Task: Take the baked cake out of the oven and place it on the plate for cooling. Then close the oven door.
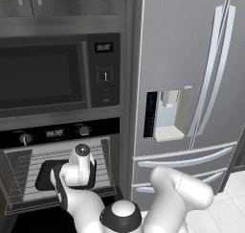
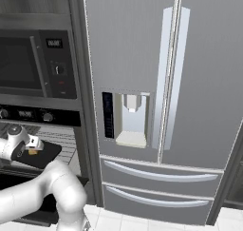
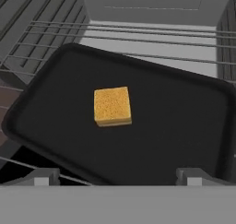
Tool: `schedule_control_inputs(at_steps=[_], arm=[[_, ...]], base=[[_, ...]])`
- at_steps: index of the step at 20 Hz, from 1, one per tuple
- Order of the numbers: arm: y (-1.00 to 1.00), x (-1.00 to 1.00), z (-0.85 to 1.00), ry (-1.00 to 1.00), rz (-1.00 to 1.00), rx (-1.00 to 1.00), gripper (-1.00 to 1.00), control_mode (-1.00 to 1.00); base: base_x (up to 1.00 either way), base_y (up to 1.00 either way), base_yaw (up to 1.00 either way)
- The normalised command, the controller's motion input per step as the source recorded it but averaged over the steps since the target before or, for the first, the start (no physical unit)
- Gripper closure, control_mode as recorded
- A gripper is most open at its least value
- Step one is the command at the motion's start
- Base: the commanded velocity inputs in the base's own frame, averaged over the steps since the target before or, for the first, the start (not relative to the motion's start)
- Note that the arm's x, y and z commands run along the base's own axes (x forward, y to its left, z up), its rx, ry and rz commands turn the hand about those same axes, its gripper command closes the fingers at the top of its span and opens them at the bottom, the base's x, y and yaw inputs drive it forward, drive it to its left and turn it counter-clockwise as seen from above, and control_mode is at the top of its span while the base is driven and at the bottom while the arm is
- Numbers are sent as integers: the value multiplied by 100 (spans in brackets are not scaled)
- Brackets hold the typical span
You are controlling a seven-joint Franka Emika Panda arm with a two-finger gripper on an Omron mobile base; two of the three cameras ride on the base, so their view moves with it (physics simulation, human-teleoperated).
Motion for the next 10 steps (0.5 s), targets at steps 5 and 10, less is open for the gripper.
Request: schedule_control_inputs(at_steps=[5, 10], arm=[[7, 34, -16, 0, 0, 0, -100, -100], [18, 28, -22, 0, 1, -3, -100, -100]], base=[[0, 0, 0], [0, 0, 0]])
